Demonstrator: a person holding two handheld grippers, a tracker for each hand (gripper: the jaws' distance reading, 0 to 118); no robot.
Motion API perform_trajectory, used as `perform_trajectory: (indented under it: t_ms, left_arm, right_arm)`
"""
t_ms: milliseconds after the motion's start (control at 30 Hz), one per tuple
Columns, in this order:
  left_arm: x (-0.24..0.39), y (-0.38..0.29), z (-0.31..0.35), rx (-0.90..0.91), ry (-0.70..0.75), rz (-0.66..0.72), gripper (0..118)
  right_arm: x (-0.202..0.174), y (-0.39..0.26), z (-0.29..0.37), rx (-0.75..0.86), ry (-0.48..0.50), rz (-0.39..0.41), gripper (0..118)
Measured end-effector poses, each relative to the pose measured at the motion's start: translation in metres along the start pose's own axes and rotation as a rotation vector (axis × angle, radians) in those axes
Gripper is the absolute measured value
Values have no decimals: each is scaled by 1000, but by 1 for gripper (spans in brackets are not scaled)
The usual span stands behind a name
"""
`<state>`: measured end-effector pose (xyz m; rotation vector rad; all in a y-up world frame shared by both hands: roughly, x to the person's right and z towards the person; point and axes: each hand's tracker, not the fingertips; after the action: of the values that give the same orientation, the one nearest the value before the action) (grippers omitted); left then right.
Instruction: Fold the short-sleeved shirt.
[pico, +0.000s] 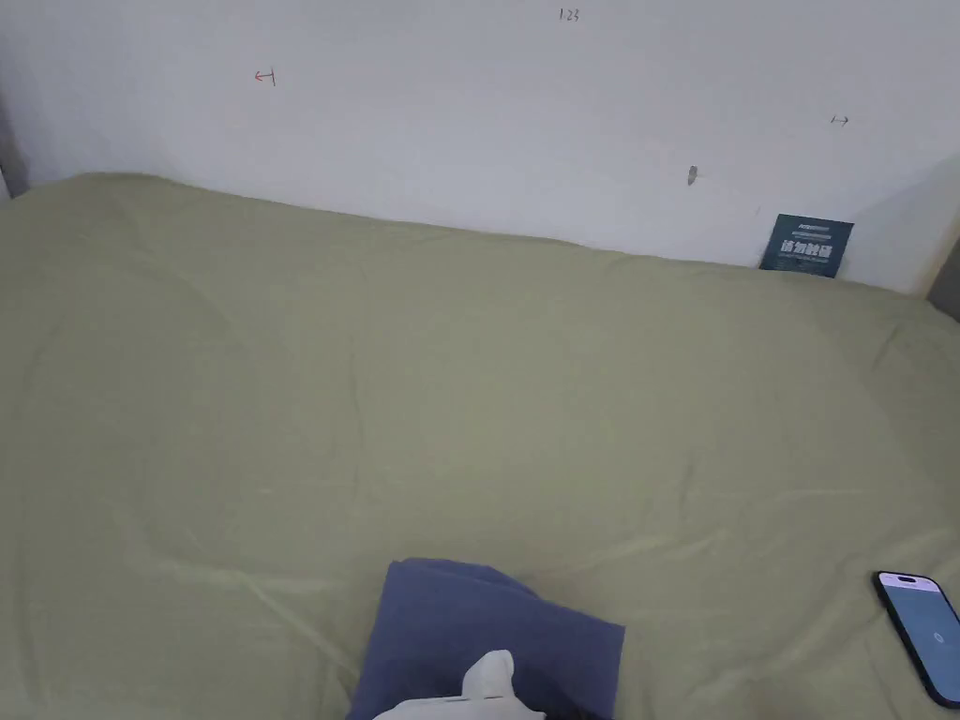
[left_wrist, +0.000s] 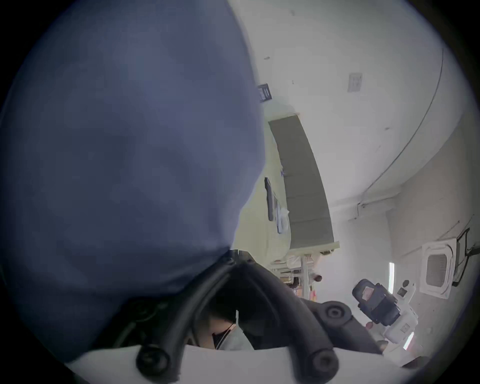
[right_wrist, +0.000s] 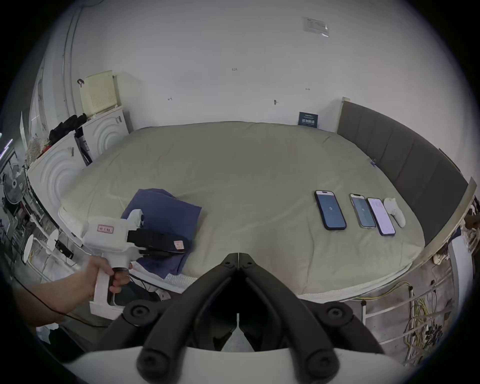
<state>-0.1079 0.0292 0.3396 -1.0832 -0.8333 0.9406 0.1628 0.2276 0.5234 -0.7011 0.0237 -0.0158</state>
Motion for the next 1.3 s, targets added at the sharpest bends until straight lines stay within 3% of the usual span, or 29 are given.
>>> perform_trajectory:
  t_ms: [167, 300, 400, 433, 533, 667, 733, 767, 867, 900, 1033, 1133, 1233, 1267, 1300]
  left_arm:
    - [52, 31, 75, 77, -90, -221, 1]
    - [45, 73, 165, 219, 134, -293, 1]
    - [18, 88, 219, 288, 280, -204, 1]
    - [10, 89, 235, 311, 273, -177, 1]
    - [-5, 81, 258, 341, 279, -139, 1]
    - [-23, 73, 262, 313, 289, -94, 1]
    - [-31, 72, 255, 286, 258, -64, 2]
    - [-33, 73, 251, 269, 250, -61, 10]
    - [-37, 80, 231, 205, 241, -47, 85]
    - [-38, 83, 220, 169, 218, -45, 99]
    - [-41, 92, 176, 97, 113, -4, 100]
    - [-55, 91, 141, -11, 173, 104, 99]
    - [-58, 87, 126, 21, -6, 101, 97]
    - [-58, 87, 118, -2, 23, 124, 92]
    - [-58, 87, 110, -17, 51, 128, 80]
  right_arm:
    - [-19, 16, -35, 26, 155, 18, 0]
    - [-42, 31, -91, 31, 408, -26, 0]
    - [-61, 29, -148, 18, 693, -122, 0]
    - [-66, 27, -171, -16, 815, -188, 0]
    - [-83, 16, -233, -160, 1011, -375, 0]
    - [-81, -6, -296, -296, 893, -445, 0]
    - [-60, -23, -313, -344, 958, -564, 0]
    - [-52, -27, -316, -322, 1016, -592, 0]
    - [-42, -26, -314, -288, 997, -465, 0]
    - [-40, -26, -316, -300, 1015, -498, 0]
    - [-41, -29, -316, -297, 1035, -519, 0]
    - [-39, -31, -313, -279, 1039, -542, 0]
    - [-36, -33, -311, -271, 1049, -567, 0]
    - [-36, -32, -311, -270, 1049, -571, 0]
    - [-37, -32, -311, -271, 1048, -573, 0]
